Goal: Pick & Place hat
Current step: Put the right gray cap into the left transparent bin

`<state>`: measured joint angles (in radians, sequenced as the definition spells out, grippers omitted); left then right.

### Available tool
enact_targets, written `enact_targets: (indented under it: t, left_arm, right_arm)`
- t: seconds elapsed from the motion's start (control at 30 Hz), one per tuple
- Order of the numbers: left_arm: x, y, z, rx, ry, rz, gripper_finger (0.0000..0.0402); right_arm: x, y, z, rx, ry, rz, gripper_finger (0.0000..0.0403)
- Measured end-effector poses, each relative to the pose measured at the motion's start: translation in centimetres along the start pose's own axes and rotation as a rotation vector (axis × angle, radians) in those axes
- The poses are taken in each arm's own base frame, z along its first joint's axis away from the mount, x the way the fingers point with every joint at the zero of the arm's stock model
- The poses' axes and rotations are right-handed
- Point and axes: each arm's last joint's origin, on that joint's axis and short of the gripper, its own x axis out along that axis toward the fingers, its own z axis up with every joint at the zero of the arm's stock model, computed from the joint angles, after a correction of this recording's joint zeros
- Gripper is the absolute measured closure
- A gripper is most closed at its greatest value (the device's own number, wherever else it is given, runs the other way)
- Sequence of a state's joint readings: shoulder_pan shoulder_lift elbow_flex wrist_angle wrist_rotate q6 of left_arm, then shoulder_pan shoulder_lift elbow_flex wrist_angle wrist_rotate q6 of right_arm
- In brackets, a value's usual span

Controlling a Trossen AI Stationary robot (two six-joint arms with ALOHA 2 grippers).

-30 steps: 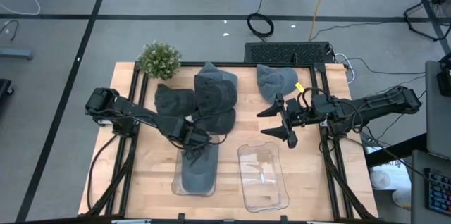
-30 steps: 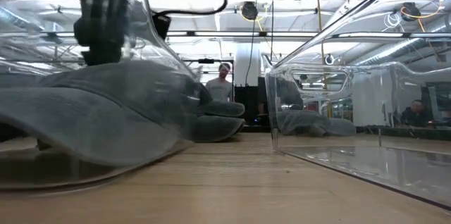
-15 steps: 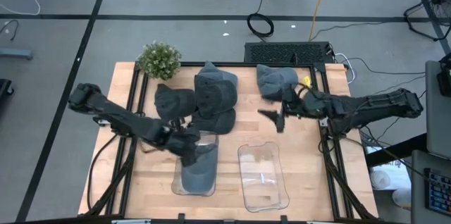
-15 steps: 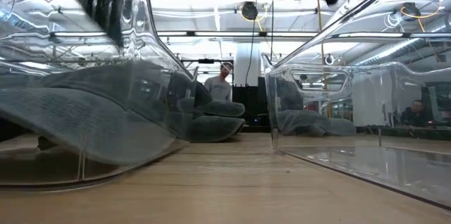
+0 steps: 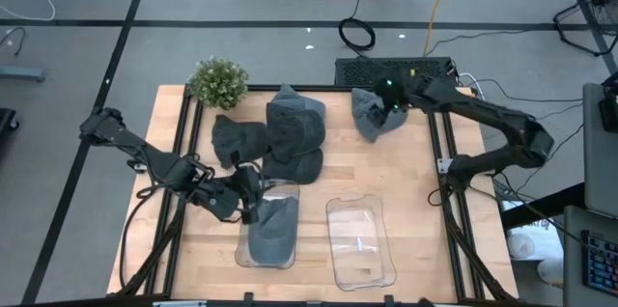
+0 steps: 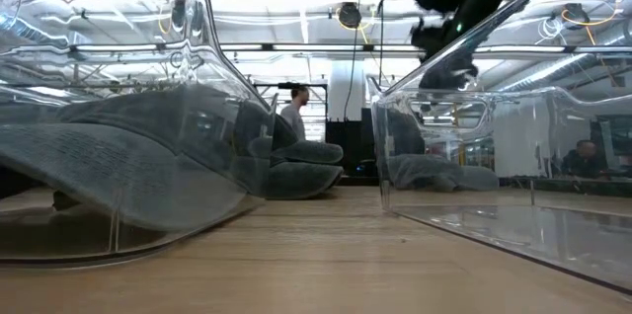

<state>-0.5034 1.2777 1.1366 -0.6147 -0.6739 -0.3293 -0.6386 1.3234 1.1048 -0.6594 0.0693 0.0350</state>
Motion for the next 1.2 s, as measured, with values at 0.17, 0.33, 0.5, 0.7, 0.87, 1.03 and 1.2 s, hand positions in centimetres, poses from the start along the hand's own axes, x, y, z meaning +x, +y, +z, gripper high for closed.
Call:
enact_targets:
  t: [0.17, 0.33, 0.5, 0.7, 0.87, 1.03, 1.2]
  left_arm:
    - [0.1, 0.4, -0.1, 0.034, 0.019, 0.016, 0.0222]
    - [0.0, 0.7, 0.0, 0.047, 0.014, 0.02, 0.0178]
    - [0.2, 1.3, 0.0, 0.076, 0.023, 0.045, 0.0163]
    - [0.8, 2.2, -0.1, 0.059, 0.061, 0.085, 0.0163]
    - [1.1, 2.7, 0.0, 0.043, 0.07, 0.106, 0.0163]
    - [1.2, 3.0, -0.1, 0.027, 0.077, 0.115, 0.0163]
    - [1.2, 3.0, -0.1, 0.005, 0.079, 0.113, 0.0163]
  right_arm:
    - [4.1, -0.1, -0.1, -0.066, 0.141, -0.012, 0.0113]
    - [7.0, 0.3, -0.2, -0.127, 0.31, -0.004, 0.0112]
    - [9.0, 0.3, -0.3, -0.174, 0.365, 0.006, 0.0112]
    - [9.9, 0.3, -1.0, -0.223, 0.434, 0.017, 0.0119]
    - [10.6, 0.3, -1.3, -0.24, 0.466, 0.021, 0.0149]
    - [11.4, 0.4, -1.6, -0.28, 0.493, 0.034, 0.0231]
    - [11.0, 0.4, -1.5, -0.334, 0.485, 0.047, 0.0364]
